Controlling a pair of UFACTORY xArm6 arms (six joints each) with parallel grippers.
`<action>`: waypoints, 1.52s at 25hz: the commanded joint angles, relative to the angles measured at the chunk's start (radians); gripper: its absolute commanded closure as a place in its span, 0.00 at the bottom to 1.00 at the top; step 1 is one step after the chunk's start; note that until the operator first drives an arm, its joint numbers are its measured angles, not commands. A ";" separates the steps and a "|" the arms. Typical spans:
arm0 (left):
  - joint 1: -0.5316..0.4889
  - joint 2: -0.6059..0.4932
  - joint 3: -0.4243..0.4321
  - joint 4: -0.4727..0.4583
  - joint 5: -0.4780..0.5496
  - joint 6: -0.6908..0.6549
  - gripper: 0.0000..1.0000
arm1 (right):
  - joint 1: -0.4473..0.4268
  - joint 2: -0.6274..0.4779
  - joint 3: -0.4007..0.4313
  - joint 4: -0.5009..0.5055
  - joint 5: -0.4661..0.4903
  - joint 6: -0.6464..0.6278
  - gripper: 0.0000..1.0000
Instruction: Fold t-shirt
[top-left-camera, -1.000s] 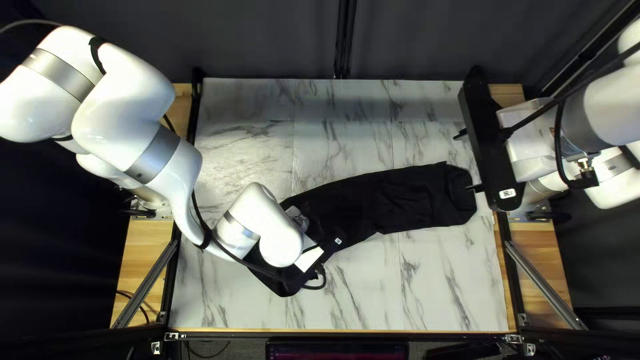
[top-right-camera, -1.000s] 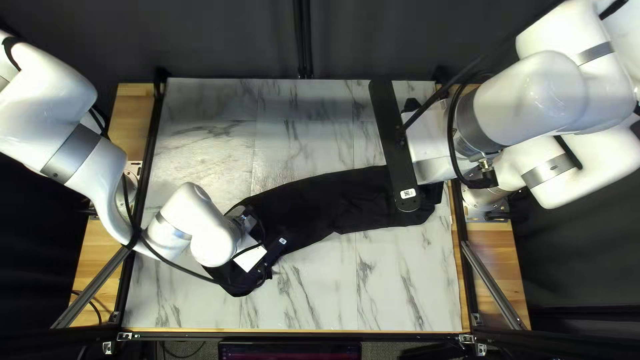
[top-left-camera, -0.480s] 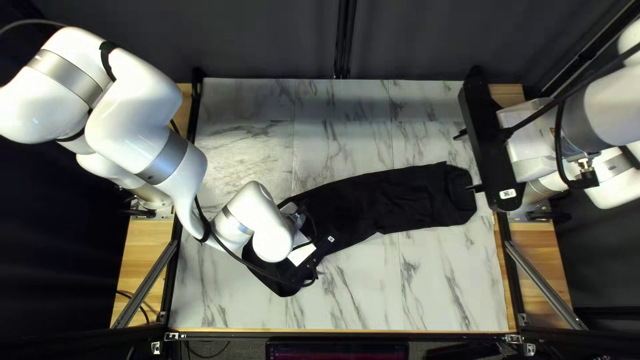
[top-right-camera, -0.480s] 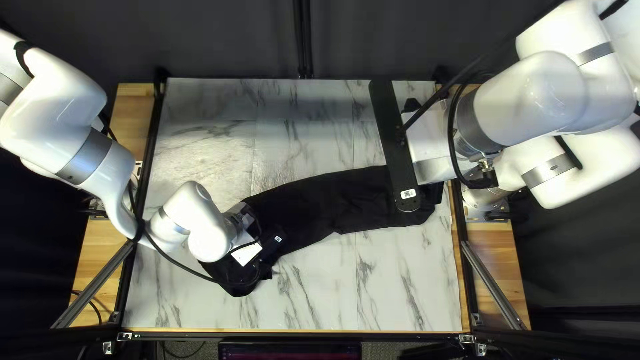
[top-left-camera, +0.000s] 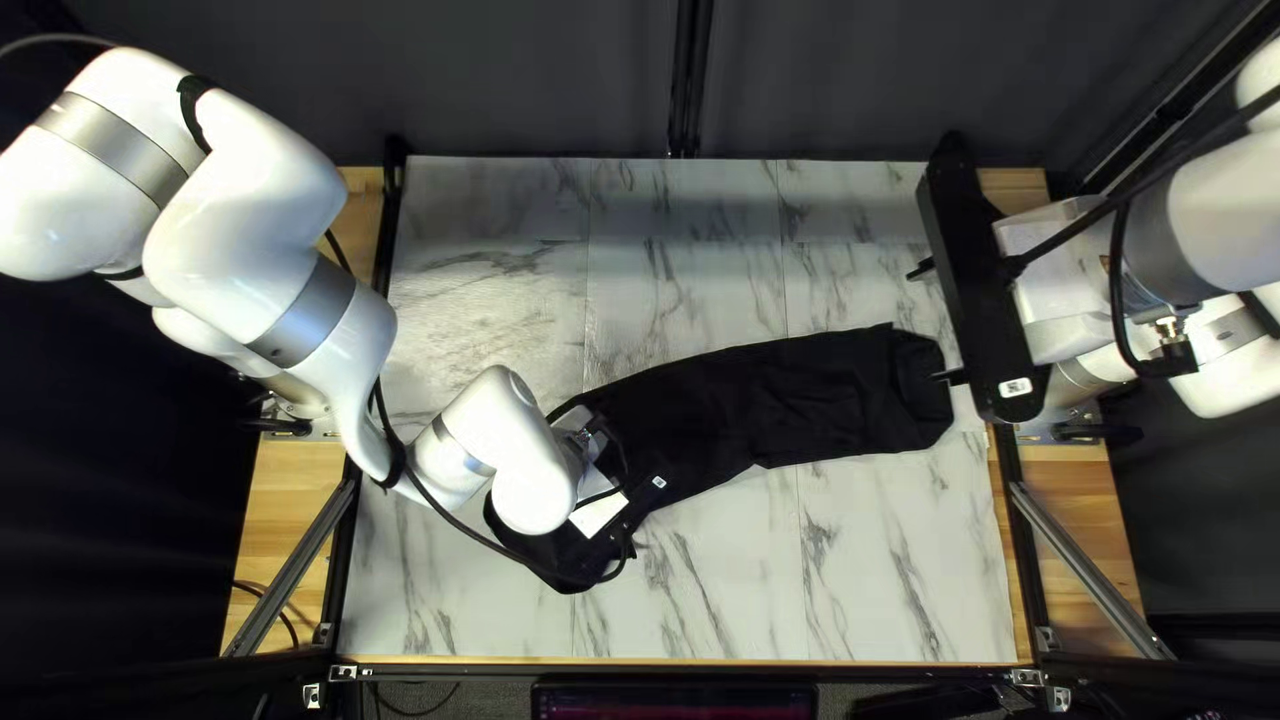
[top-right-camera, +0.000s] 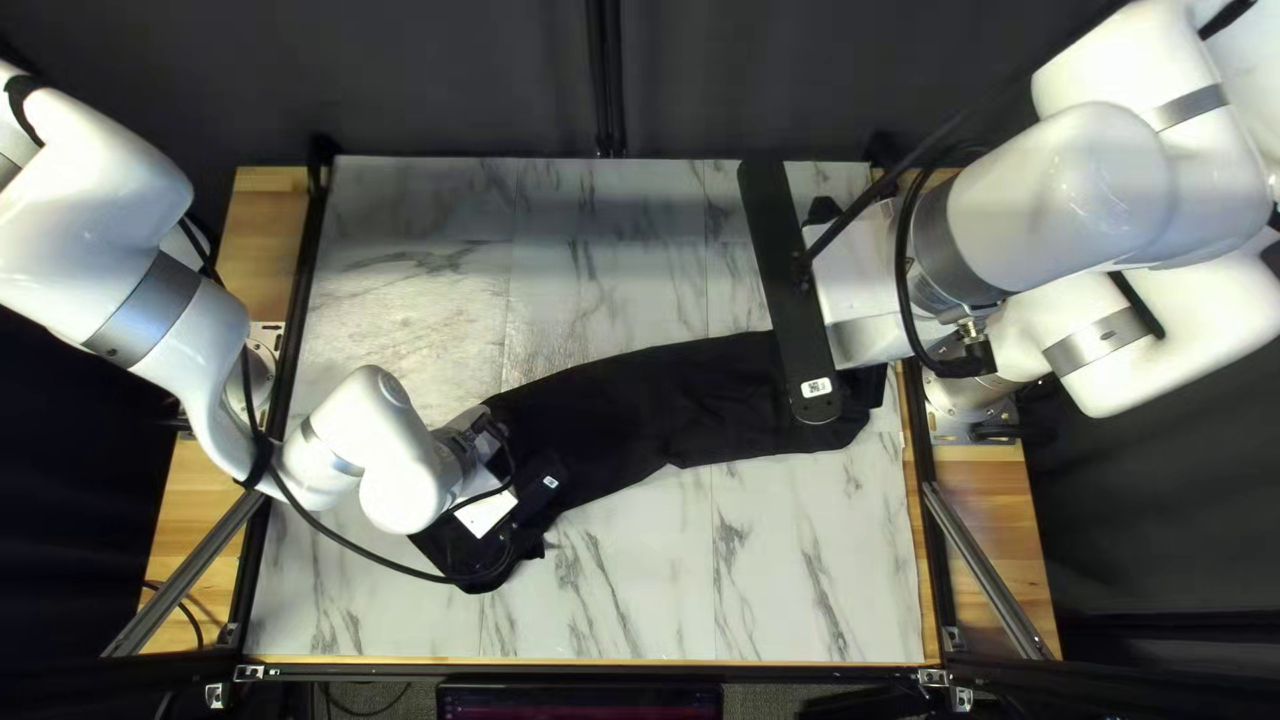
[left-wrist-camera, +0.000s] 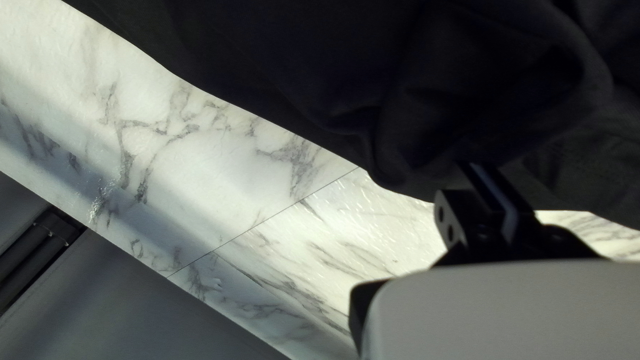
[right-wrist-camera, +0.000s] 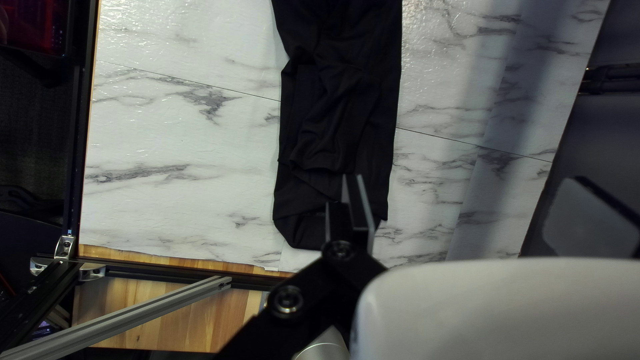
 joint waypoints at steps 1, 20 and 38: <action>-0.007 -0.030 0.033 -0.004 -0.009 0.005 0.00 | 0.000 0.000 0.000 0.000 0.000 0.000 0.00; 0.025 0.031 0.007 0.001 -0.081 0.050 0.00 | 0.000 0.000 0.000 0.000 0.000 0.000 0.00; 0.012 0.018 -0.008 0.014 -0.046 0.037 1.00 | 0.000 0.000 0.000 0.000 0.000 0.000 0.00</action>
